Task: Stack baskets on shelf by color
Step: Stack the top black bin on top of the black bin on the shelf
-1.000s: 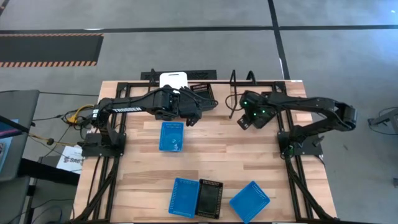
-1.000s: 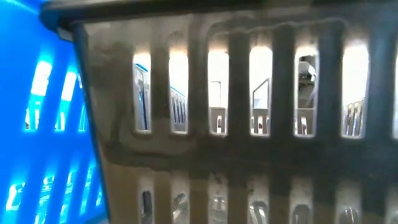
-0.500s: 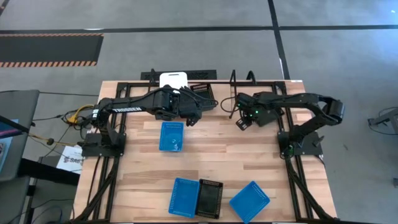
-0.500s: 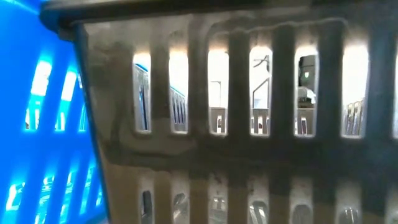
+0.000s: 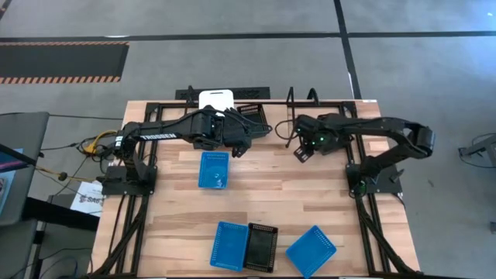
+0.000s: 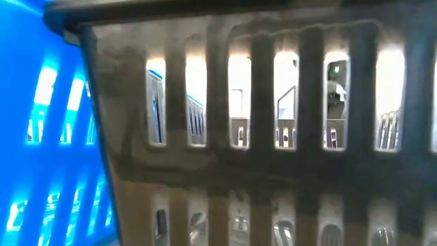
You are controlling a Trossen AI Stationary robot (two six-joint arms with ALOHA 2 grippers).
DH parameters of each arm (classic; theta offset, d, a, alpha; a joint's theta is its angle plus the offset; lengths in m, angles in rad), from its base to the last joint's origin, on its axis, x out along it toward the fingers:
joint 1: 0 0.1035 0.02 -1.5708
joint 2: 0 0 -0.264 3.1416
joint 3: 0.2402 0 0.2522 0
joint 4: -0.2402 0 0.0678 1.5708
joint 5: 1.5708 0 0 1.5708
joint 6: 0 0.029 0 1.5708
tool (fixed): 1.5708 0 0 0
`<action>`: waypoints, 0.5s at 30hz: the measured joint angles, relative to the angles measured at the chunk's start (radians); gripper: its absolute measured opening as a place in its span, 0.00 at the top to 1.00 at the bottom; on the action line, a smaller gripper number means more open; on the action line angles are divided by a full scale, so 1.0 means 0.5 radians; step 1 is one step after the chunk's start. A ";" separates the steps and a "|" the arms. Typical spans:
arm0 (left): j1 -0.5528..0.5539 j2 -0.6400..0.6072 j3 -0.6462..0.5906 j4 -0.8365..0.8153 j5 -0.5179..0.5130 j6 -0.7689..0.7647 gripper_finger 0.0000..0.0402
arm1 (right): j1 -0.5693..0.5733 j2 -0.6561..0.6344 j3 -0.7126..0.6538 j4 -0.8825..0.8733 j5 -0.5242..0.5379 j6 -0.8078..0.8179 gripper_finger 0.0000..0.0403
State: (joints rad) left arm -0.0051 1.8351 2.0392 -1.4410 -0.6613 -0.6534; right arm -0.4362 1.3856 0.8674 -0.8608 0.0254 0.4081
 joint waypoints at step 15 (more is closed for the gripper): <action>0.000 0.000 0.000 0.000 0.000 0.082 1.00 | -0.186 -0.112 0.033 -0.198 0.113 -0.047 0.58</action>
State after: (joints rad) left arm -0.0051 1.8351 2.0392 -1.4409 -0.6614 -0.6125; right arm -0.5294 1.3296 0.8837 -0.9599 0.0821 0.3844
